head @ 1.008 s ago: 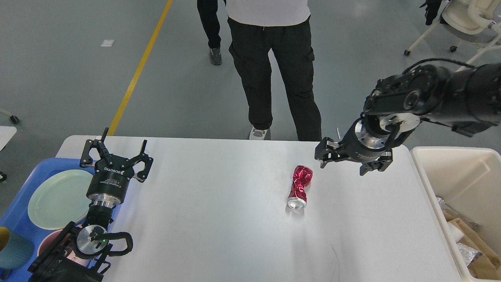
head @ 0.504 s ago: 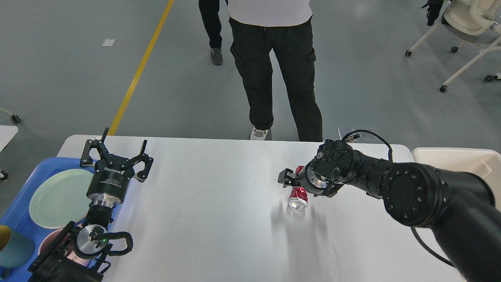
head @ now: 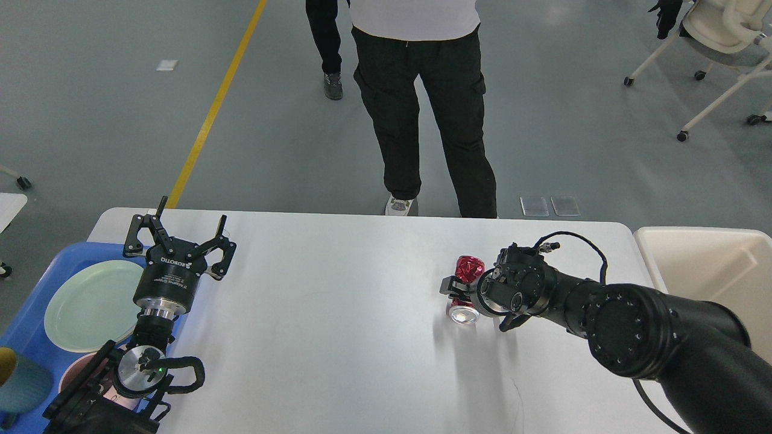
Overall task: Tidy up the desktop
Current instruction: 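Lower the right gripper and grasp the red crushed can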
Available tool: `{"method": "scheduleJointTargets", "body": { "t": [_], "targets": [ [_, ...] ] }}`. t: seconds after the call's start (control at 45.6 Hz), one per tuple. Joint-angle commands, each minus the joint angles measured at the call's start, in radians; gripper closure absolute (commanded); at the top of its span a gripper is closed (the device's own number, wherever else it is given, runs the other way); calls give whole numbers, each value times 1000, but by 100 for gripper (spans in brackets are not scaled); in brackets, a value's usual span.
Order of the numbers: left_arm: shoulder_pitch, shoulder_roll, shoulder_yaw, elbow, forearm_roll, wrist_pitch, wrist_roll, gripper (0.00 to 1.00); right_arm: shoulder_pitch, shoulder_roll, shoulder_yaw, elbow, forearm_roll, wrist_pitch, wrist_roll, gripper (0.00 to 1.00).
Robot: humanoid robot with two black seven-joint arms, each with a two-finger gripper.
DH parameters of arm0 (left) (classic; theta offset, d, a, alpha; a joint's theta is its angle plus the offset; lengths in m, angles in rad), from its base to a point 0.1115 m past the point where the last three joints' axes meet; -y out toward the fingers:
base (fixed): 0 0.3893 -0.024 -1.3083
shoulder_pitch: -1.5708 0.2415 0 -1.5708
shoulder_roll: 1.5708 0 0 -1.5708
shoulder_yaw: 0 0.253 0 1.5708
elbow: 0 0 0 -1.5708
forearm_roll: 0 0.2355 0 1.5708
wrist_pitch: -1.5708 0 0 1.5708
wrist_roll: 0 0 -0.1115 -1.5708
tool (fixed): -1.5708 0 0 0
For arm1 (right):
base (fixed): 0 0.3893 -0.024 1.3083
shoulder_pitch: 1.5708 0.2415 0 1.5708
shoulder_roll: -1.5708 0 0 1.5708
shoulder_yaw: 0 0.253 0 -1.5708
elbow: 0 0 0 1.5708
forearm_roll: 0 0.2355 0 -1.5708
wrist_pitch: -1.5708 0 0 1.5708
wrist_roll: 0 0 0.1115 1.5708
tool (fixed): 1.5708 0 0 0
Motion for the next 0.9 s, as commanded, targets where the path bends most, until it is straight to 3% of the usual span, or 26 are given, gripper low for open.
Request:
{"method": "scheduleJointTargets", "body": {
  "t": [0.0, 0.088, 0.175, 0.263, 0.285, 0.329, 0.876],
  "targets": [
    [0, 0, 0, 0, 0, 0, 0, 4, -2, 0, 0, -2, -1, -14, 0, 3],
    [0, 0, 0, 0, 0, 0, 0, 4, -2, 0, 0, -1, -1, -17, 0, 13],
    [0, 0, 0, 0, 0, 1, 0, 4, -3, 0, 3, 10, -1, -17, 0, 35],
    [1, 0, 0, 0, 0, 1, 0, 4, -5, 0, 6, 13, 1, -16, -2, 64],
    [0, 0, 0, 0, 0, 1, 0, 4, -3, 3, 12, 13, 4, -16, -5, 84],
    [0, 0, 0, 0, 0, 1, 0, 4, -3, 3, 23, 12, 7, -16, -8, 100],
    [0, 0, 0, 0, 0, 0, 0, 4, 20, -8, 32, 50, 21, -14, -43, 100]
  ]
}}
